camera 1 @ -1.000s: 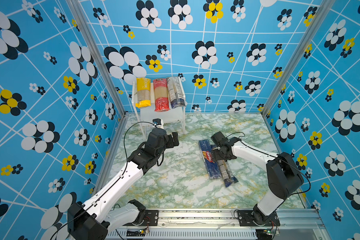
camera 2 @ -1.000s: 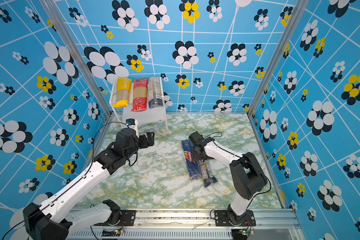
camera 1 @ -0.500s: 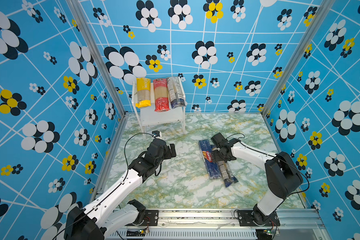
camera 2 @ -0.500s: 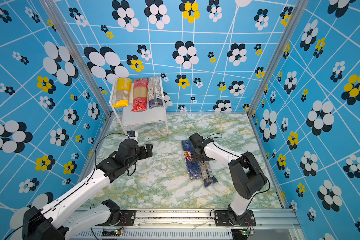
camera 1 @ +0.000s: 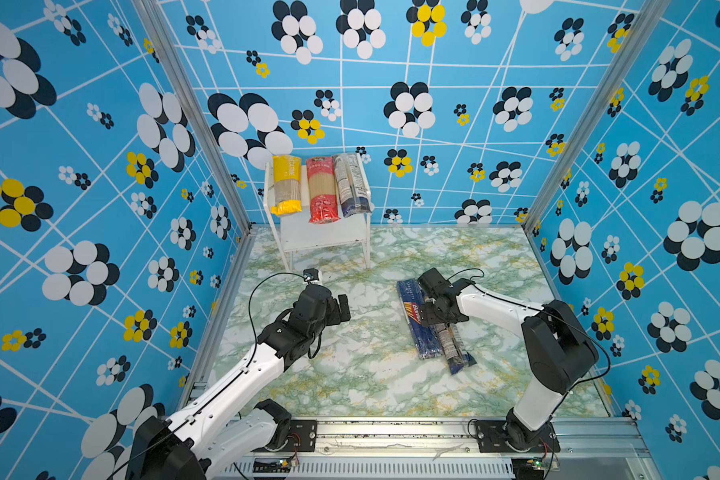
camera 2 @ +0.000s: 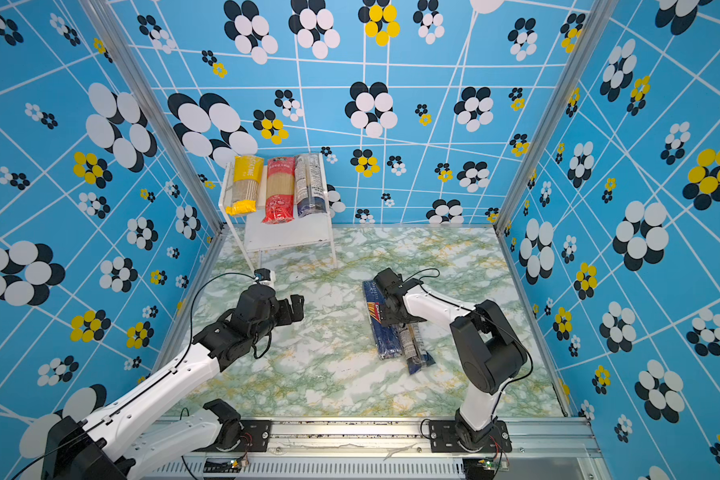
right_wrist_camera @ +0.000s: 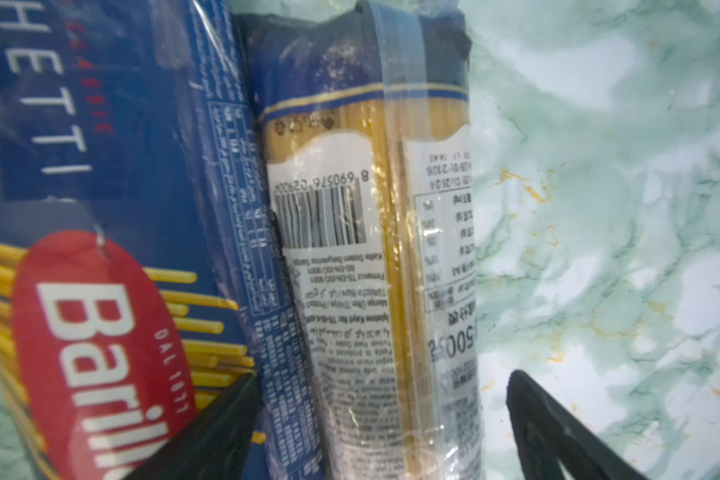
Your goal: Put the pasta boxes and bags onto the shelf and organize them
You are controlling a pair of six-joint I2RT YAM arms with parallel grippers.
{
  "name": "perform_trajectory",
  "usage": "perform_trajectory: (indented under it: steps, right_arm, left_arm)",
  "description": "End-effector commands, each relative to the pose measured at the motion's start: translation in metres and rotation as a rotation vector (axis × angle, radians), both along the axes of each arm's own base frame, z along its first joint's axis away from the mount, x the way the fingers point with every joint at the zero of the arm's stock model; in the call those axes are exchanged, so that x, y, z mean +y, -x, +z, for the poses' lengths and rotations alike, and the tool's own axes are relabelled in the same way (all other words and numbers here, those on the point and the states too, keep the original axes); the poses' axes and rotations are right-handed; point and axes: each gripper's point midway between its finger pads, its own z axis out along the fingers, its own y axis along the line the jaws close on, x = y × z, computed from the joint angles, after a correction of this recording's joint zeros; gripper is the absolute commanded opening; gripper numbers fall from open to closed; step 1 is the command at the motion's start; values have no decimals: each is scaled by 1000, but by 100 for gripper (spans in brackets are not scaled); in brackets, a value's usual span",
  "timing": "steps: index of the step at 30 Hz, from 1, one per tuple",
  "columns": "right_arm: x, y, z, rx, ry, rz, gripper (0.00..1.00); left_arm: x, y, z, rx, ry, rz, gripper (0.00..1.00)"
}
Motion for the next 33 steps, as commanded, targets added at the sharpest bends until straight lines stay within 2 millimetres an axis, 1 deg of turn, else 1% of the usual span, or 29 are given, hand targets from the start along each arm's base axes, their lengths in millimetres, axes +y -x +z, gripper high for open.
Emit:
perform_trajectory:
  steps: [1,8,18,20,25,30,33]
  right_arm:
    - [25,-1,-13,16,-34,27,96]
    - [46,-2,-13,19,-39,68,96]
    - [70,0,-10,28,-119,138,96]
    - [70,2,-8,22,-112,154,97]
    - [63,5,2,2,-89,197,97]
    - [47,9,19,-26,-21,237,97]
    - [37,13,25,-30,19,254,97]
  left_arm:
    - [-2,2,-4,7,11,-8,99]
    - [-8,2,-13,23,15,-38,99]
    - [-10,1,-23,54,12,-37,99]
    - [-11,0,-24,58,15,-36,99]
    - [-13,0,-27,69,16,-40,99]
    - [-14,-1,-30,74,19,-41,99]
    - [-14,-1,-33,79,20,-39,99]
